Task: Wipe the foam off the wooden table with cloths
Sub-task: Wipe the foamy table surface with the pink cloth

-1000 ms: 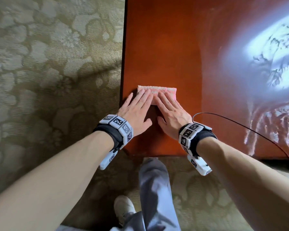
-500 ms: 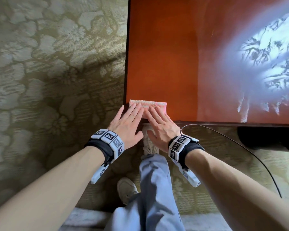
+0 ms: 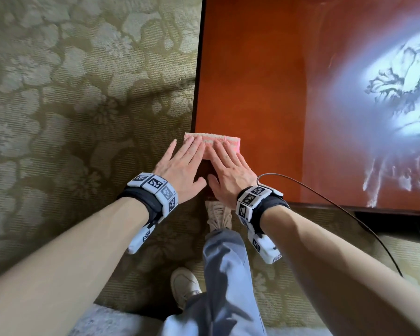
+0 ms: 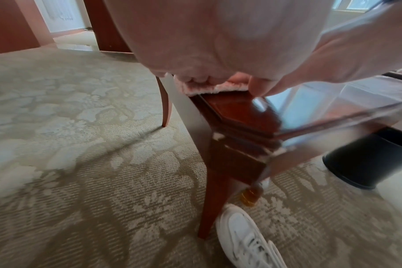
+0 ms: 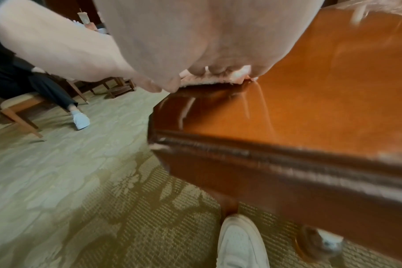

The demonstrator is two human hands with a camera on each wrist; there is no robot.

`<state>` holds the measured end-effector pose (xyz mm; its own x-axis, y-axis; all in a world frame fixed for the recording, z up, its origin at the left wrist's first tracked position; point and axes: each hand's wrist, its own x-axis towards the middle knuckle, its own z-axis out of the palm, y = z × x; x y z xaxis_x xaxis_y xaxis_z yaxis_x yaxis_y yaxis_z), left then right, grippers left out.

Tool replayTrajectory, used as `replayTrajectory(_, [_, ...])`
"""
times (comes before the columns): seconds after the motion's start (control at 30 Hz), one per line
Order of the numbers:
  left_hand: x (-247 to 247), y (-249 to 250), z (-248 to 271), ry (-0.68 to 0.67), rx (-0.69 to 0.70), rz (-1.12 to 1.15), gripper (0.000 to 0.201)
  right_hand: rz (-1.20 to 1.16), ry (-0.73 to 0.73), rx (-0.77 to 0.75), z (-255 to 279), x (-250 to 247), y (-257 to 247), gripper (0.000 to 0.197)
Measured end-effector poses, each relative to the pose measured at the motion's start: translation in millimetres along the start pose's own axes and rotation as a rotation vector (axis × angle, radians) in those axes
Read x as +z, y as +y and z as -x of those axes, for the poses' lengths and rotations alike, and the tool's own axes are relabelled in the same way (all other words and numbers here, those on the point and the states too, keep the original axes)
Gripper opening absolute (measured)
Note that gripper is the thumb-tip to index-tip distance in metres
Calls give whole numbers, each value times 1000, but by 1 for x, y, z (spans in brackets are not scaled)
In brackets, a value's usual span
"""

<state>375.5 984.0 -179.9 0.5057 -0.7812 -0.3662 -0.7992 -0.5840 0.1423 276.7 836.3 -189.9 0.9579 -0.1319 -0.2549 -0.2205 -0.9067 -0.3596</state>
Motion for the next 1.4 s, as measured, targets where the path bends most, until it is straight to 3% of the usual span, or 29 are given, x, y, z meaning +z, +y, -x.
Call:
replayTrajectory(0.87, [-140, -120, -328, 35, -74, 54, 88, -15, 62, -5, -332, -134, 128, 74])
replayTrajectory(1.2, [-178, -148, -424, 45, -110, 94, 81, -7, 56, 19, -428, -174, 167, 67])
replayTrajectory(1.4, [-195, -136, -464, 32, -116, 98, 80, 7, 8, 53, -449, -199, 198, 67])
